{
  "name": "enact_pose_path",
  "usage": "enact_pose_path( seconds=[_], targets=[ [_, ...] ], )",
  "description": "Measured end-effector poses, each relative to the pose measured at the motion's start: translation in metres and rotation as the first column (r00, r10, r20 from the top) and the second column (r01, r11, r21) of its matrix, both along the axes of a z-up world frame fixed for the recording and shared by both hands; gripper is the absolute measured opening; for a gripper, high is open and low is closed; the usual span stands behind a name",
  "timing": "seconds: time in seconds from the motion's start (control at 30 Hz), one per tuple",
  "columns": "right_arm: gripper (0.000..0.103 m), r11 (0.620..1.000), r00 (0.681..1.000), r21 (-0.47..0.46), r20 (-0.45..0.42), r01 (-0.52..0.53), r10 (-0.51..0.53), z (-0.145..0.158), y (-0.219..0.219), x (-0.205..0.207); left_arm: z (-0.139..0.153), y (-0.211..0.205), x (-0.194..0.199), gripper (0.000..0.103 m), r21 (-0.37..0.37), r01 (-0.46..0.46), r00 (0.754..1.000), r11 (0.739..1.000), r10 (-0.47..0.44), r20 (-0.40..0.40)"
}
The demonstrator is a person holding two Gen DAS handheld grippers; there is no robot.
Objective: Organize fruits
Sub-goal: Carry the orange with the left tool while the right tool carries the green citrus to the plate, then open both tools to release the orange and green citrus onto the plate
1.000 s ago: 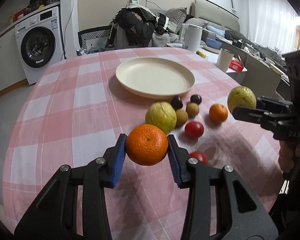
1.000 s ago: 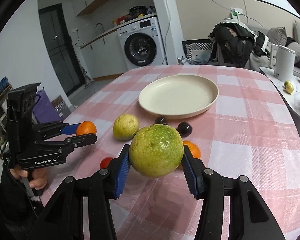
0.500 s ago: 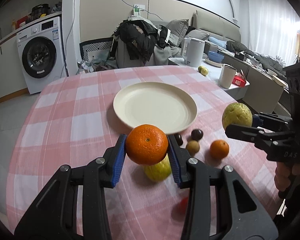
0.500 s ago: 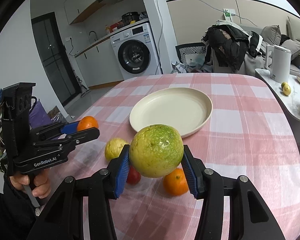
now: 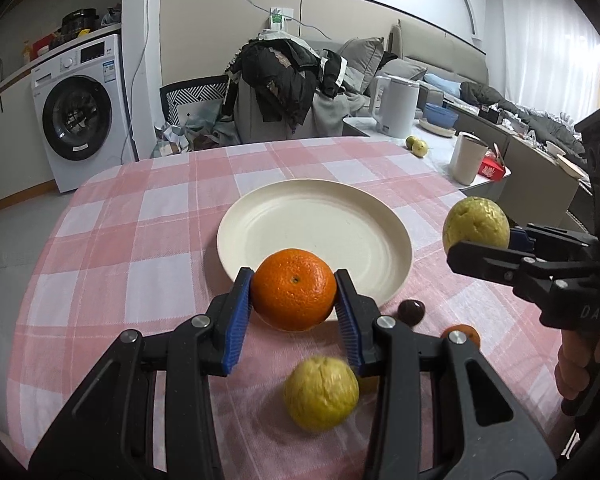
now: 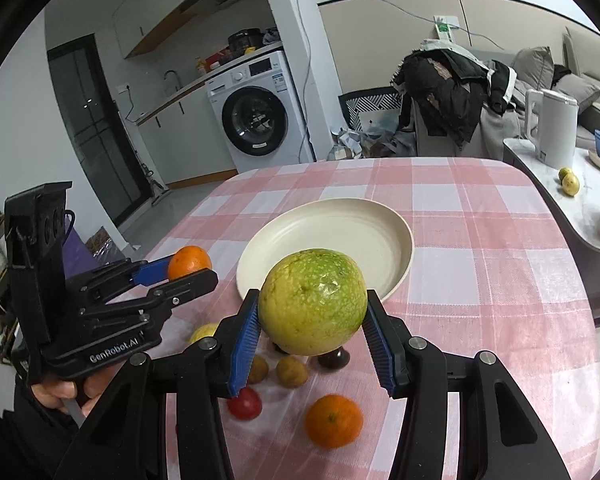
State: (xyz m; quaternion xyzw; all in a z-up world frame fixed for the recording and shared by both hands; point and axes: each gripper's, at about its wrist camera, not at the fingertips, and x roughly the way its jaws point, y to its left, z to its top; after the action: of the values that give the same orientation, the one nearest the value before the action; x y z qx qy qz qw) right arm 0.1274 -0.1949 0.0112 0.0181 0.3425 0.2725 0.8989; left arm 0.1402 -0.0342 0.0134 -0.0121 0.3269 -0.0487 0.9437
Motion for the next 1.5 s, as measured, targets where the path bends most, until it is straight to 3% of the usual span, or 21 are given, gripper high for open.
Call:
enact_pose_path(
  seconds=[0.57,0.87,1.5],
  targets=[
    [0.051,1.0,0.995,-0.026,-0.094,0.012,-0.014,-0.024,0.016,0.056,-0.029,-0.004,0.057,0.037,0.022,-0.007,0.998,1.0,0.009,-0.064],
    [0.051,0.999,0.987,-0.022,-0.161,0.026,-0.03,-0.04,0.015,0.073,-0.04,-0.004,0.066,0.037,0.04,-0.002,0.996,0.999,0.005,-0.087],
    [0.052,0.996,0.99,-0.087,-0.143,-0.001,-0.011,-0.048,0.03,0.079,-0.052,-0.002,0.07,0.037,0.057,-0.006,0.993,0.998,0.013,-0.115]
  ],
)
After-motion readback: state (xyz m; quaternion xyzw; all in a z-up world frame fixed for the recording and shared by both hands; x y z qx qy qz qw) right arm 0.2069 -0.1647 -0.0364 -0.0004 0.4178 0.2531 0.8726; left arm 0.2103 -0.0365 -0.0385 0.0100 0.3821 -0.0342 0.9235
